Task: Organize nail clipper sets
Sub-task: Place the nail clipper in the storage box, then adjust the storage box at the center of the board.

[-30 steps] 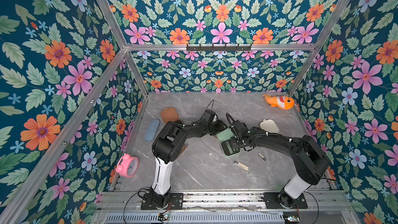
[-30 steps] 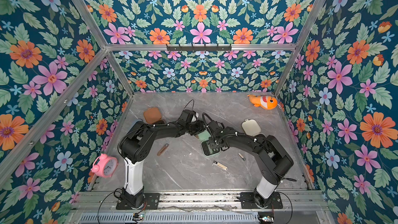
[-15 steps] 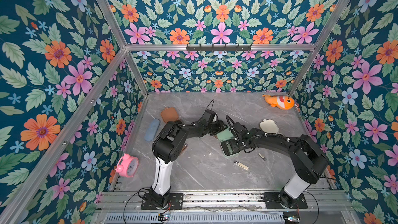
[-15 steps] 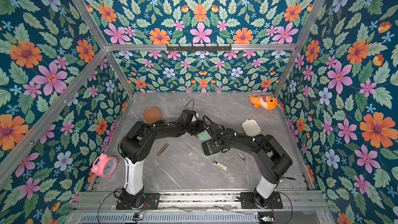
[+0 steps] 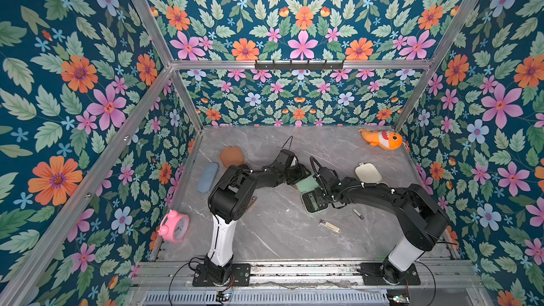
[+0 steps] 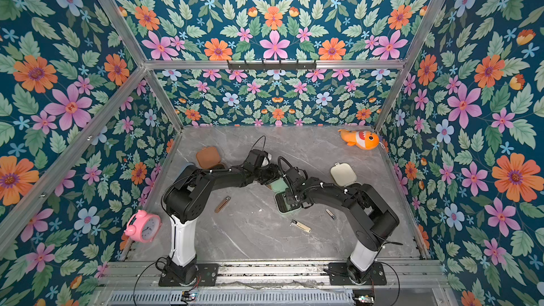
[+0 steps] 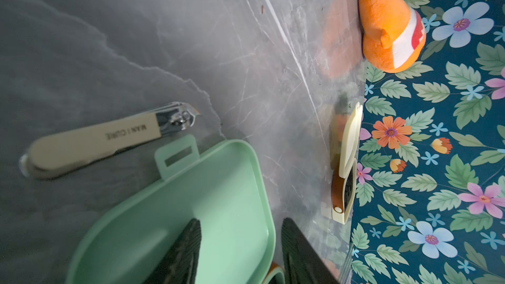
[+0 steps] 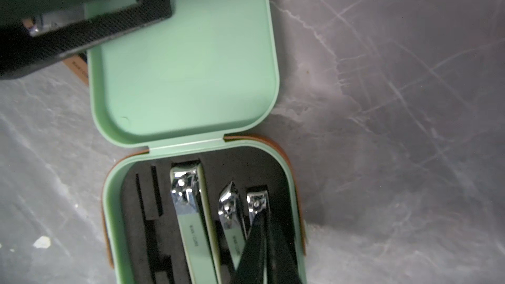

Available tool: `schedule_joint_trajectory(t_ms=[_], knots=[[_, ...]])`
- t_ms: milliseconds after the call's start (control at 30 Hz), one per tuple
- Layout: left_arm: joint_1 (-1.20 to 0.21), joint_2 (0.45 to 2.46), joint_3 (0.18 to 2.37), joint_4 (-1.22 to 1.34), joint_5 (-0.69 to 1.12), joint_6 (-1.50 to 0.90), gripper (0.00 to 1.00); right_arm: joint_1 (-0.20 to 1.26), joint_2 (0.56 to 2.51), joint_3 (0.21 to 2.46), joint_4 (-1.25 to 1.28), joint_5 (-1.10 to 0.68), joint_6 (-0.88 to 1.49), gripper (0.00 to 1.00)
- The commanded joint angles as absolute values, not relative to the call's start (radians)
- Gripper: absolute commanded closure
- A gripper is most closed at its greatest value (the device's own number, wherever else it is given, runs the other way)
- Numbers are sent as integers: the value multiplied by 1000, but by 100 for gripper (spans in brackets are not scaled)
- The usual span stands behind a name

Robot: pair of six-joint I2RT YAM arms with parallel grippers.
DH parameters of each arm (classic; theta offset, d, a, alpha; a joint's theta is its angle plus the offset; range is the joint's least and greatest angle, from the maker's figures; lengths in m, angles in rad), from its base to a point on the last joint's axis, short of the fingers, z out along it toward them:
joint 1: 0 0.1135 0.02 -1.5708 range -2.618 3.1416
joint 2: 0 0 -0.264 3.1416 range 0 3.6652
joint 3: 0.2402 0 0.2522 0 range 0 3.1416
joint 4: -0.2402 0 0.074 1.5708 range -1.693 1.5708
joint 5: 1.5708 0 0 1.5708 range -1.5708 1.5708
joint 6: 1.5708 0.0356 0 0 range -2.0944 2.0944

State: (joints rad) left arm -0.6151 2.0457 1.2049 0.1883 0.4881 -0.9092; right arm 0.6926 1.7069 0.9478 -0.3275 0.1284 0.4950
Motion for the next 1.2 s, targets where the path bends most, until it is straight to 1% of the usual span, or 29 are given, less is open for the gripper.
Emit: schedule_joint_trajectory(t_ms=[0, 167, 300, 400, 533, 600, 733, 933, 1167], knots=[[-614, 2019, 1229, 142, 497, -885, 48, 695, 1719, 933, -421, 85, 511, 94], [-603, 1943, 1273, 86, 504, -842, 42, 695, 1688, 967, -454, 93, 501, 93], [-575, 1869, 1238, 74, 510, -816, 34, 695, 1636, 1019, -496, 100, 492, 88], [-541, 1829, 1170, 76, 514, -797, 30, 695, 1599, 1052, -527, 105, 491, 81], [-485, 1809, 1045, 169, 563, -822, 28, 695, 1561, 1066, -565, 121, 497, 67], [-468, 1811, 1006, 211, 581, -832, 21, 695, 1554, 1072, -590, 132, 503, 62], [-460, 1832, 984, 272, 610, -843, 21, 693, 1541, 1071, -621, 123, 517, 57], [-456, 1861, 1004, 296, 631, -830, 22, 694, 1492, 1016, -644, 88, 576, 54], [-453, 1940, 1112, 161, 637, -712, 23, 695, 1413, 900, -641, 59, 642, 49]])
